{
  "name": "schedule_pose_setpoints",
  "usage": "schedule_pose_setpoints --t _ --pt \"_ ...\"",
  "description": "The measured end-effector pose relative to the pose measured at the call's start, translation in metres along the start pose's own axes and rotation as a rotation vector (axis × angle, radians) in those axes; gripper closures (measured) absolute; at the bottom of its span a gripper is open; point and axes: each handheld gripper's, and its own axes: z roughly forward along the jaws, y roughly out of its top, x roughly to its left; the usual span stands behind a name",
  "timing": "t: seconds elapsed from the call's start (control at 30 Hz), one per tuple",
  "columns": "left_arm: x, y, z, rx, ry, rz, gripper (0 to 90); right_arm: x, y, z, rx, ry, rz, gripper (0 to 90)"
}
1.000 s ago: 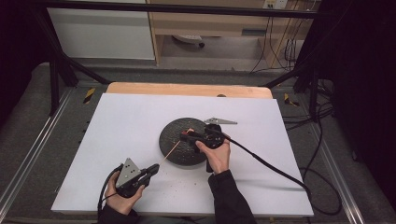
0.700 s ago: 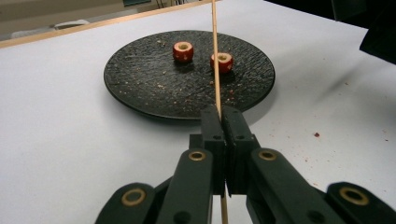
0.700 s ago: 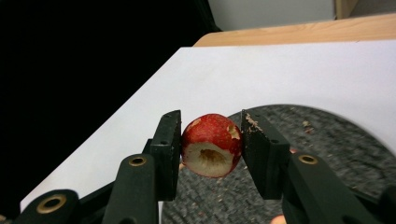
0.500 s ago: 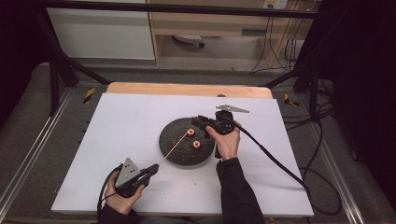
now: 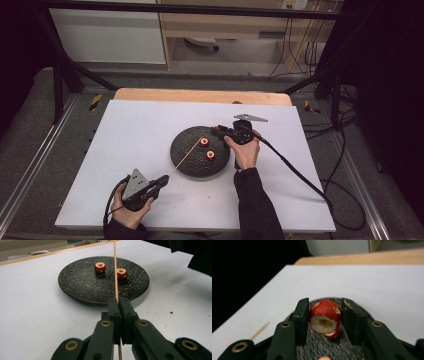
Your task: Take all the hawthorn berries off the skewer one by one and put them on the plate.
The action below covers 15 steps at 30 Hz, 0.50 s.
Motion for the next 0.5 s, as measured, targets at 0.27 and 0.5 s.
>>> schedule_pose_setpoints --t 0.27,0.5 --pt "0.0 0.0 0.0 0.004 -0.001 -0.001 88.4 -0.01 -0.026 0.018 0.069 -0.03 -0.003 59.8" --pt "0.0 -0.001 0.001 0.008 -0.002 0.0 88.4 -0.016 -0.039 0.029 0.109 -0.072 -0.018 59.6"
